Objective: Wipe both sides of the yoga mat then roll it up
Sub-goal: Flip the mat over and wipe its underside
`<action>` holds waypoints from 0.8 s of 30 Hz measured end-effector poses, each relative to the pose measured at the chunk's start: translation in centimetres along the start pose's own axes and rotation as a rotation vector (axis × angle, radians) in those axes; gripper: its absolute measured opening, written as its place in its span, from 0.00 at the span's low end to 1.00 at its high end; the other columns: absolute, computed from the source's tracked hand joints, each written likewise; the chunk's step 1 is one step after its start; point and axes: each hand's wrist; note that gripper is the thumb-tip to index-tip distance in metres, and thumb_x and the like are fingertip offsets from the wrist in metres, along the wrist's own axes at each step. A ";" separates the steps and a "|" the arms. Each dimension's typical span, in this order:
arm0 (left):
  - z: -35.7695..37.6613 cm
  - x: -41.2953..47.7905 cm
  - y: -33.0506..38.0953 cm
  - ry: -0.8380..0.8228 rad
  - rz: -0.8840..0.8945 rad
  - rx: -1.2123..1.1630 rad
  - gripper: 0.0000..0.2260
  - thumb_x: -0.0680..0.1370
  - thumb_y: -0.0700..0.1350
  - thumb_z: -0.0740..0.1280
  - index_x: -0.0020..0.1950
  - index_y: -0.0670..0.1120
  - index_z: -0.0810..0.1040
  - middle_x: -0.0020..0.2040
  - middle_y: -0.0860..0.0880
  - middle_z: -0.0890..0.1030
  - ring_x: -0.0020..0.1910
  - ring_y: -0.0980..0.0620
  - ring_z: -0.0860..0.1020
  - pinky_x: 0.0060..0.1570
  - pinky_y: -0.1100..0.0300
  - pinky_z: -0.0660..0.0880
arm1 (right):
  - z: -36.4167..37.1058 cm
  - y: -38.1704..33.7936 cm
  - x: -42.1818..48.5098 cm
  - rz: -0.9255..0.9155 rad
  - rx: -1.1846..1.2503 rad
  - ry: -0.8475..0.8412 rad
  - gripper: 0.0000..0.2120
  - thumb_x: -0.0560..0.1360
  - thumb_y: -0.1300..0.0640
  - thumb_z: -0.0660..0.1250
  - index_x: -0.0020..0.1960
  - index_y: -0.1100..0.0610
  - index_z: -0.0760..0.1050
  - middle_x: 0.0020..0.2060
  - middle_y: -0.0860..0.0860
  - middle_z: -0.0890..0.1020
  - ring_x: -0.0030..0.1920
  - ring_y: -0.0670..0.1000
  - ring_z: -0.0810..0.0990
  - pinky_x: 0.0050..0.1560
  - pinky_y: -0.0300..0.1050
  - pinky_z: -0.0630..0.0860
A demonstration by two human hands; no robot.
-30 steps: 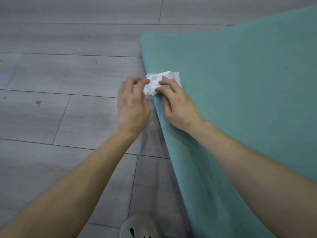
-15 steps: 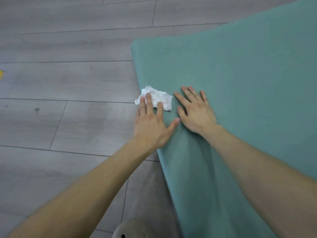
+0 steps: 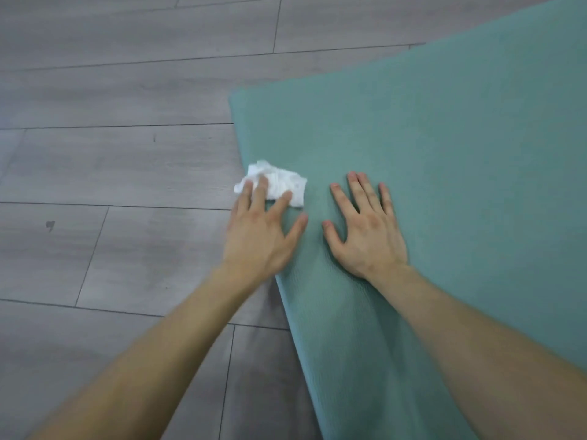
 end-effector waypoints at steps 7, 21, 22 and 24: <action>0.5 8.2 -3.2 -0.057 -0.001 0.093 0.32 0.81 0.71 0.49 0.84 0.62 0.56 0.87 0.46 0.45 0.85 0.42 0.45 0.82 0.40 0.49 | 0.0 -0.1 0.2 -0.015 -0.001 -0.012 0.33 0.82 0.35 0.53 0.84 0.45 0.58 0.85 0.52 0.55 0.85 0.54 0.48 0.83 0.63 0.47; -0.2 6.2 -4.0 -0.070 -0.034 -0.039 0.32 0.79 0.70 0.54 0.82 0.62 0.63 0.86 0.47 0.51 0.84 0.42 0.52 0.82 0.46 0.54 | 0.7 -2.1 3.9 -0.053 0.017 0.025 0.34 0.79 0.32 0.56 0.82 0.46 0.64 0.81 0.54 0.65 0.83 0.55 0.56 0.82 0.65 0.50; -0.6 8.6 -4.7 -0.076 -0.030 -0.031 0.31 0.80 0.70 0.55 0.82 0.63 0.62 0.87 0.47 0.50 0.84 0.42 0.51 0.83 0.46 0.52 | 0.7 -1.9 3.9 -0.055 0.012 0.013 0.35 0.80 0.32 0.54 0.83 0.45 0.62 0.83 0.52 0.62 0.84 0.53 0.54 0.82 0.64 0.49; -1.6 13.8 -6.1 -0.101 -0.055 -0.061 0.30 0.81 0.70 0.55 0.82 0.63 0.62 0.87 0.46 0.48 0.85 0.43 0.49 0.83 0.46 0.49 | 0.7 -2.0 4.2 -0.036 0.004 -0.008 0.34 0.80 0.31 0.52 0.83 0.43 0.61 0.84 0.50 0.59 0.85 0.52 0.52 0.82 0.64 0.48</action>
Point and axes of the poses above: each hand's wrist, its own x-axis towards the middle knuckle, its own z-axis out of the palm, y = z × x
